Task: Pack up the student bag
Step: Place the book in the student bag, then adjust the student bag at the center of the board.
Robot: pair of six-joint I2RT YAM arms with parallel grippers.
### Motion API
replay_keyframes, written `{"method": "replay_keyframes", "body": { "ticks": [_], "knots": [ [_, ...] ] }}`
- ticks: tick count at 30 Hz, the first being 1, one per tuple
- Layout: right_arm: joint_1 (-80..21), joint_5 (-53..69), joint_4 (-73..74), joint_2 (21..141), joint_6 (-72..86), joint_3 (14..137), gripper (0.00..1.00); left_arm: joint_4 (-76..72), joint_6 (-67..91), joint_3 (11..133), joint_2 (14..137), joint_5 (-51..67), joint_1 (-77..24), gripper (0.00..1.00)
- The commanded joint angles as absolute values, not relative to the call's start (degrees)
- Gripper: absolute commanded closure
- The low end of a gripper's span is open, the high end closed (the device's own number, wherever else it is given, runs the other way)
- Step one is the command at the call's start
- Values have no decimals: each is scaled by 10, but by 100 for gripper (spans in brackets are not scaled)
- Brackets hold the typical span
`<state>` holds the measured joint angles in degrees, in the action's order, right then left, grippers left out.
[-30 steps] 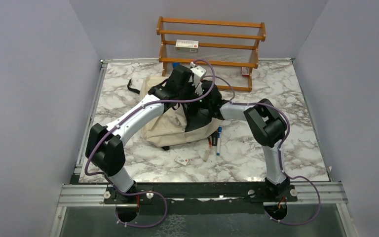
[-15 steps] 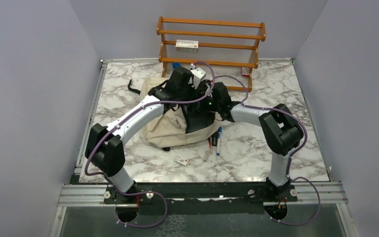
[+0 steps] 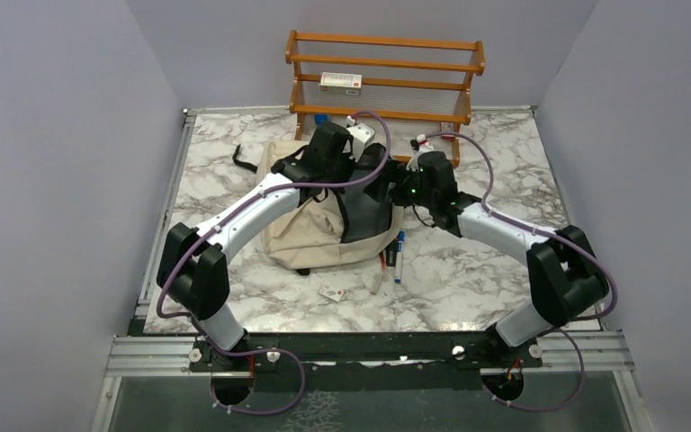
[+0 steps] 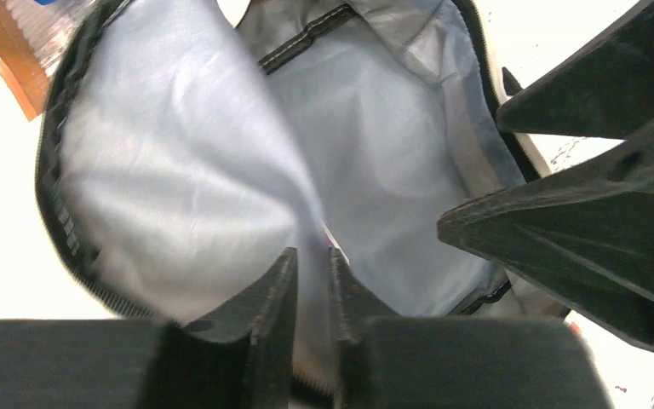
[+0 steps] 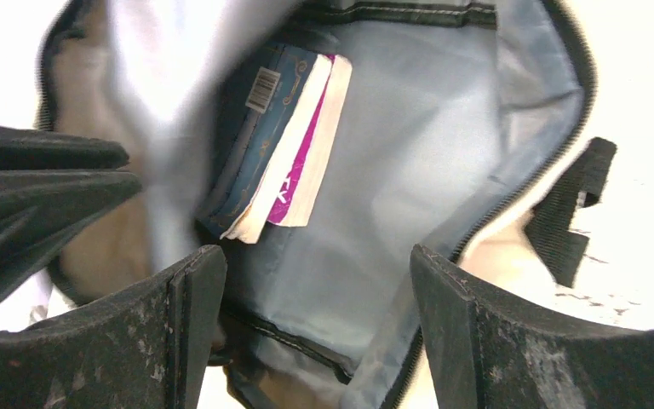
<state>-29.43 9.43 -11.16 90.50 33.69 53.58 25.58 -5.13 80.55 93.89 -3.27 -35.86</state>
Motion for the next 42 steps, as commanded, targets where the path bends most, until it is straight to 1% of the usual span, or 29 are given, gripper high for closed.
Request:
{"method": "replay_keyframes", "body": {
  "ticks": [1, 6, 10, 13, 15, 20, 22, 24, 25, 28, 33, 34, 37, 42],
  "knots": [
    [-286, 10, -65, 851, 293, 522, 15, 235, -21, 825, 950, 19, -359, 75],
    [-271, -29, -34, 807, 279, 501, 13, 221, -2, 839, 955, 62, -360, 63],
    [-258, -24, -33, 780, 282, 479, 13, 216, 15, 850, 961, 69, -360, 59],
    [-254, -5, -35, 771, 280, 468, 13, 214, 24, 843, 959, 28, -359, 55],
    [-253, 21, -36, 769, 279, 465, 13, 215, 41, 833, 956, -18, -356, 50],
    [-254, 38, -41, 768, 283, 454, 13, 214, 114, 803, 948, -106, -328, 38],
    [-254, 38, -44, 768, 283, 453, 13, 210, 138, 799, 961, -108, -313, 33],
    [-253, 39, -43, 768, 282, 454, 13, 207, 154, 803, 978, -97, -303, 22],
    [-253, 40, -42, 769, 281, 454, 13, 202, 161, 805, 988, -91, -299, 20],
    [-254, 40, -39, 765, 279, 454, 13, 182, 172, 812, 1014, -77, -294, 17],
    [-253, 34, -33, 754, 278, 448, 13, 171, 179, 827, 1050, -69, -289, 16],
    [-253, 33, -33, 751, 278, 446, 13, 169, 178, 828, 1055, -66, -289, 17],
    [-253, 28, -27, 749, 276, 445, 13, 170, 173, 833, 1062, -55, -287, 29],
    [-252, 26, -24, 747, 273, 444, 13, 168, 157, 837, 1042, -40, -293, 58]
  ]
}}
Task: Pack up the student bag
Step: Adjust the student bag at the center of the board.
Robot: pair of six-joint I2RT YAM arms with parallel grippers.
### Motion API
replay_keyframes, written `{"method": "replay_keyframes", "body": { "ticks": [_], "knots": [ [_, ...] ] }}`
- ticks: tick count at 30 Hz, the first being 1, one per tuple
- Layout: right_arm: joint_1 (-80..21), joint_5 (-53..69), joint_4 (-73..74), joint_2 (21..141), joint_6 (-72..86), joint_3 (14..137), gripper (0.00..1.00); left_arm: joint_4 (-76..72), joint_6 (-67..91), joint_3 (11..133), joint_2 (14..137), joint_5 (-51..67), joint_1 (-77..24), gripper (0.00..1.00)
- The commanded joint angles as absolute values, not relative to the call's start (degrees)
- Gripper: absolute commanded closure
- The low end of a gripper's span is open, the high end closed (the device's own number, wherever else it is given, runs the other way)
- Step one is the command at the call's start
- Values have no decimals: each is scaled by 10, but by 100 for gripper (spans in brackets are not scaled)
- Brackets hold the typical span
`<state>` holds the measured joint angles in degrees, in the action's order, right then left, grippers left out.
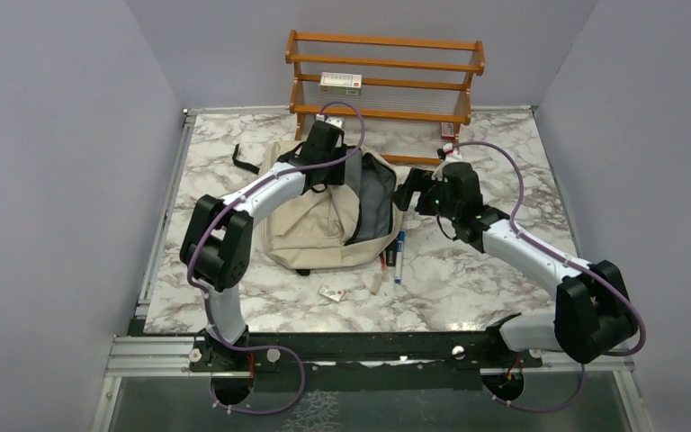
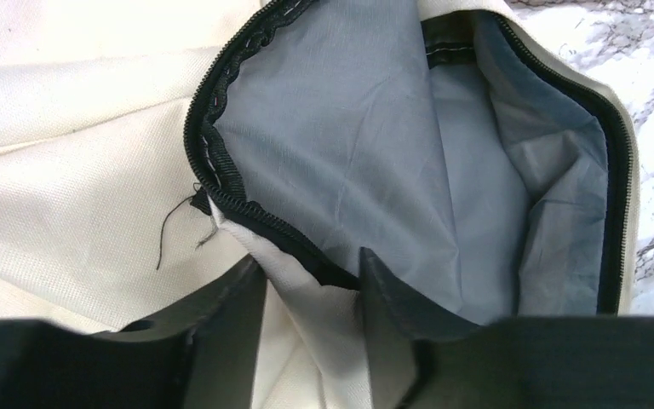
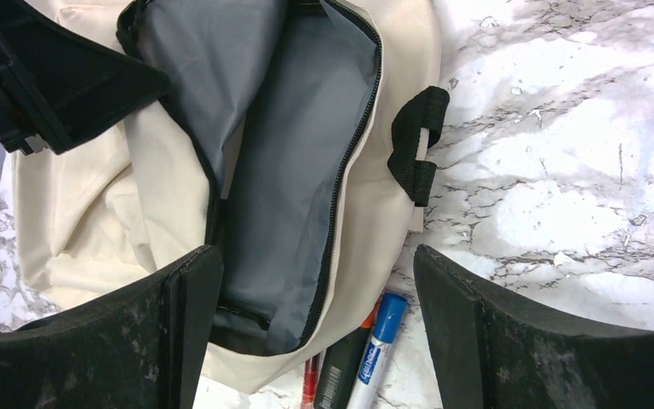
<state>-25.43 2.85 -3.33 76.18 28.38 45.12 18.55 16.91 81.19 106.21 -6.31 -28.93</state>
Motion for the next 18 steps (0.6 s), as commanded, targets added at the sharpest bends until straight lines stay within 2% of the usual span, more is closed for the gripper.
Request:
{"method": "replay_keyframes", "body": {
  "ticks": [1, 4, 5, 13, 14, 16, 18],
  "knots": [
    [-252, 26, -25, 748, 273, 445, 13, 169, 151, 839, 1039, -36, -296, 65],
    [-252, 28, -27, 753, 272, 449, 13, 170, 142, 841, 1026, -10, -308, 82],
    [-253, 28, -29, 755, 273, 451, 13, 170, 139, 842, 1022, -2, -314, 85],
    [-253, -22, -25, 738, 283, 451, 13, 158, 119, 866, 1026, 106, -364, 95],
    [-252, -27, -22, 736, 283, 450, 13, 152, 117, 867, 1028, 116, -369, 93],
    [-252, -35, -16, 732, 284, 451, 13, 144, 114, 868, 1034, 137, -376, 75],
    [-252, -41, -15, 726, 284, 446, 13, 133, 112, 866, 1038, 157, -378, 65]
  ]
}}
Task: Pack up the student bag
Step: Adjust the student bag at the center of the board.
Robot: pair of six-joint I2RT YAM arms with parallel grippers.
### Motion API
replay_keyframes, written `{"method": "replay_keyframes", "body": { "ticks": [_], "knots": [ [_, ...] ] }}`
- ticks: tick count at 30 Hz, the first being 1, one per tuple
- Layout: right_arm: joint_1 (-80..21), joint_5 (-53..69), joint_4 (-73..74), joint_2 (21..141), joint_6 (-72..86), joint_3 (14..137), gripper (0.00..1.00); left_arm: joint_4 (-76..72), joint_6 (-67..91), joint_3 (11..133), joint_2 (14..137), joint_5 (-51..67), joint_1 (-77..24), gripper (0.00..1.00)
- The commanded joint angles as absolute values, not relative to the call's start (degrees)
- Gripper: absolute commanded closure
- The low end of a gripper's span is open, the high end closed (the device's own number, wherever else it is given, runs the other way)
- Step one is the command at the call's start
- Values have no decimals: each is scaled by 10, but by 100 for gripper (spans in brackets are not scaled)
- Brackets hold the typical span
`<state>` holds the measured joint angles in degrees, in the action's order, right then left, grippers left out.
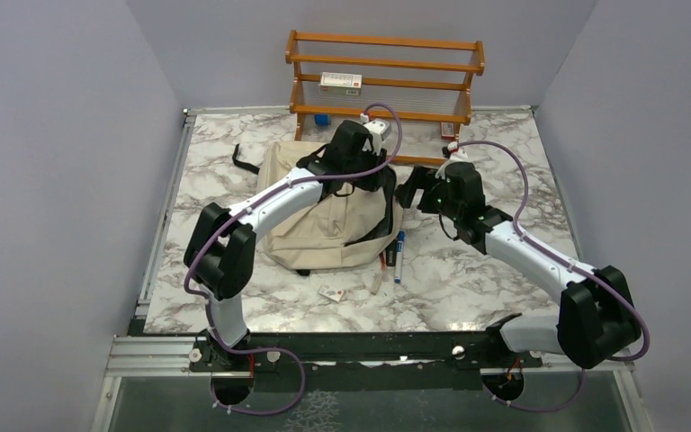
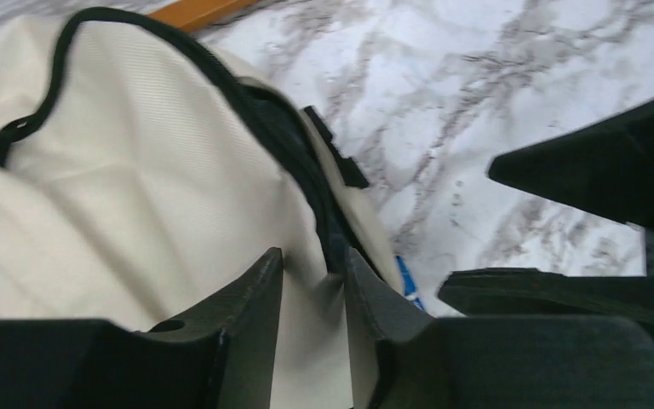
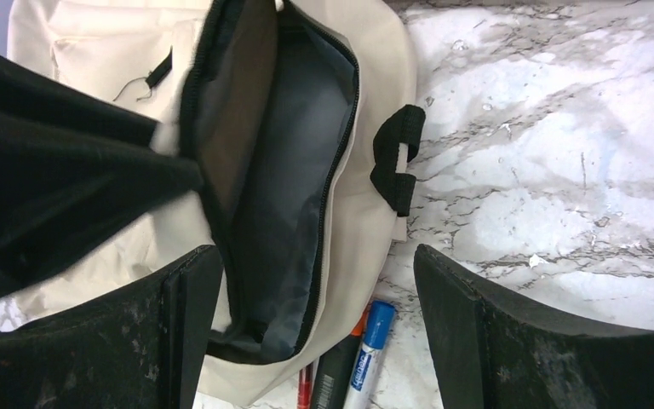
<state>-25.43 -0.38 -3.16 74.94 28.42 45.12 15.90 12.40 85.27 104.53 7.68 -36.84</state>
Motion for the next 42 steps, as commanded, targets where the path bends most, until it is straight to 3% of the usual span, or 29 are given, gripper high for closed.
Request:
{"method": "replay_keyframes", "body": {
  "ticks": [1, 9, 14, 23, 37, 42],
  "knots": [
    [-252, -45, -15, 723, 284, 443, 13, 127, 112, 865, 1039, 166, -378, 61],
    [-253, -62, -5, 695, 278, 430, 13, 114, 101, 838, 1002, 156, -356, 39],
    [-252, -50, -5, 699, 267, 432, 12, 103, 115, 785, 957, 119, -295, 37],
    [-252, -15, -1, 727, 242, 459, 11, 140, 92, 676, 888, -63, -244, 35],
    [-248, 51, 34, 845, 218, 548, 11, 178, 141, 586, 867, -110, -198, 31],
    [-243, 127, 22, 918, 227, 579, 11, 181, 143, 556, 860, -117, -174, 30]
  ]
}}
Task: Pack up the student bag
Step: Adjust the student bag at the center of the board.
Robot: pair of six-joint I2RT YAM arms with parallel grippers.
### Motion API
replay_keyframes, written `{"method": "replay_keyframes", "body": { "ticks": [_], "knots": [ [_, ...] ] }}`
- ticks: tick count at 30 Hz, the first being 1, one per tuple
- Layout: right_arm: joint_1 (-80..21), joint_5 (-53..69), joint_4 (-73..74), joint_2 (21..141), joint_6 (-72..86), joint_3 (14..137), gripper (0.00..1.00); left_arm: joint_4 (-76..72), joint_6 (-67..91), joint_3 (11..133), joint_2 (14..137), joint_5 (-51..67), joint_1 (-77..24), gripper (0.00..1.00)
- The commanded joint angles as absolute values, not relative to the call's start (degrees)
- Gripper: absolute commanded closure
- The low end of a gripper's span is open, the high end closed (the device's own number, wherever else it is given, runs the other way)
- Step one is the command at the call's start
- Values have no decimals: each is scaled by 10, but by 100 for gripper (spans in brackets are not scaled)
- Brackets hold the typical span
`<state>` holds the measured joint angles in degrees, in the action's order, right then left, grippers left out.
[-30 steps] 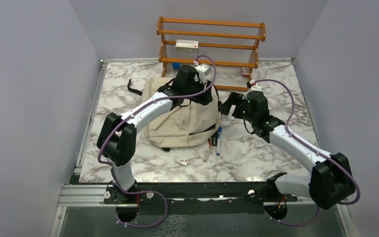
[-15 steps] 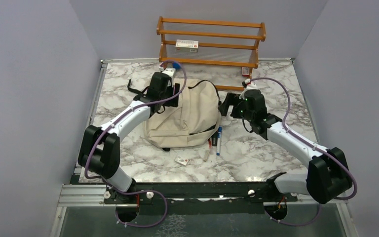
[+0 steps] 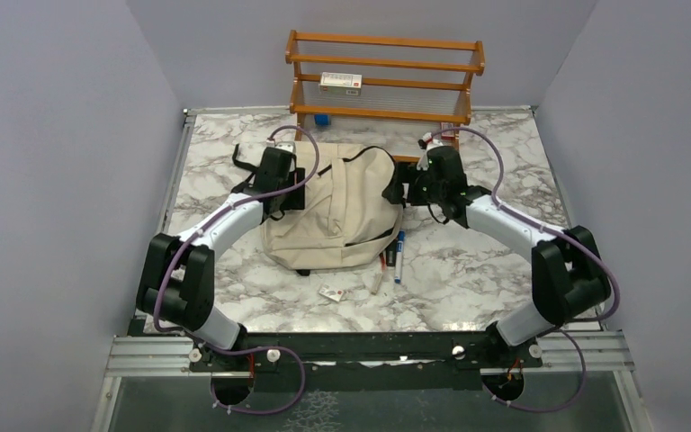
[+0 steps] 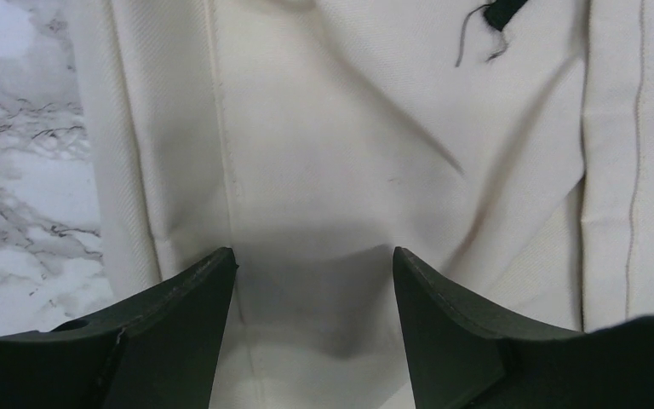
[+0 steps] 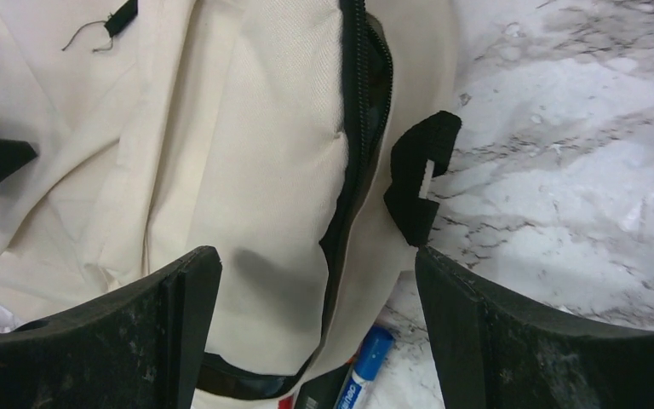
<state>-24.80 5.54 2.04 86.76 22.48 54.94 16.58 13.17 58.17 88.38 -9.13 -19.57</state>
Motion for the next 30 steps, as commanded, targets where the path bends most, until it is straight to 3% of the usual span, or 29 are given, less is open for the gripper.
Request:
{"method": "replay_keyframes", "body": {
  "ticks": [1, 4, 13, 20, 30],
  "knots": [
    [-243, 148, 25, 933, 227, 586, 11, 179, 143, 549, 860, -114, -169, 30],
    [-243, 210, 37, 966, 217, 605, 13, 168, 142, 533, 865, -105, -155, 30],
    [-244, 291, 37, 966, 208, 576, 32, 165, 142, 549, 900, -67, -96, 30],
    [-254, 340, 31, 937, 209, 544, 54, 165, 138, 588, 931, -59, -94, 30],
    [-303, 372, 94, 908, 162, 537, 58, 160, 127, 645, 957, -51, -94, 30]
  ]
}}
